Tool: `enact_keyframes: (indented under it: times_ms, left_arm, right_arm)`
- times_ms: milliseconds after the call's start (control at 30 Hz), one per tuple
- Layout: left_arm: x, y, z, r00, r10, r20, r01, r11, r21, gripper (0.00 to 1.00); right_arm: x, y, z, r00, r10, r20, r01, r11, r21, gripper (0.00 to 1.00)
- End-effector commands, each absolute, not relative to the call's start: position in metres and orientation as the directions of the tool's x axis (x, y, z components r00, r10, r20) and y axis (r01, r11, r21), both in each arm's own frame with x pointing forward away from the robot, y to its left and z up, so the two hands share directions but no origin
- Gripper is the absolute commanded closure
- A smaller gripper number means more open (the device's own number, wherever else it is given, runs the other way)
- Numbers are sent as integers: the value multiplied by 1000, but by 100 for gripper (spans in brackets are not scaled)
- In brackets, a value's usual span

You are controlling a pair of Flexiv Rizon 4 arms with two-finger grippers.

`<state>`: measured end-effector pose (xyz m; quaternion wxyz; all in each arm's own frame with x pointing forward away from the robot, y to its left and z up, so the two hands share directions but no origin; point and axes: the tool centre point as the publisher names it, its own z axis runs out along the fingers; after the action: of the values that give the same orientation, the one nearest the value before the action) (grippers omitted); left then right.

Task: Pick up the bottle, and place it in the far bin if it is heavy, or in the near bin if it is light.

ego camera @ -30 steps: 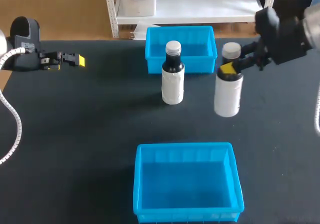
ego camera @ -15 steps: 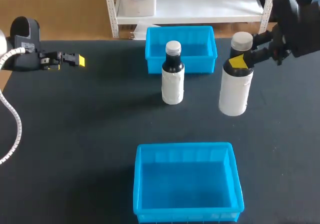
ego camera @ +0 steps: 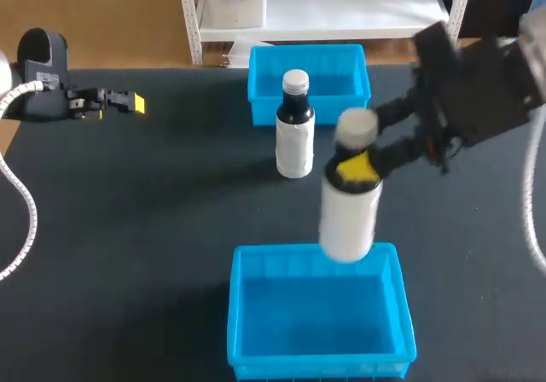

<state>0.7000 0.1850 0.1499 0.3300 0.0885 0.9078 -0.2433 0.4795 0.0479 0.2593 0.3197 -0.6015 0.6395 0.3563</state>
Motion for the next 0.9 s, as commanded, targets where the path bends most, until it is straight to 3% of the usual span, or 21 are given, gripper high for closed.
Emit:
enact_keyframes:
  times_ms: [33,333,900]
  left_arm:
    - [700,185,150,-767,0,-642,321,866,-383,0]
    - [700,185,150,-767,0,-642,321,866,-383,0]
    - [700,185,150,-767,0,-642,321,866,-383,0]
  right_arm:
    - [478,79,247,-44,-522,-852,-995,-56,86,64]
    - [458,109,224,39,-492,-870,-979,-192,65,64]
    - [439,116,166,97,-503,-859,-955,-289,62,63]
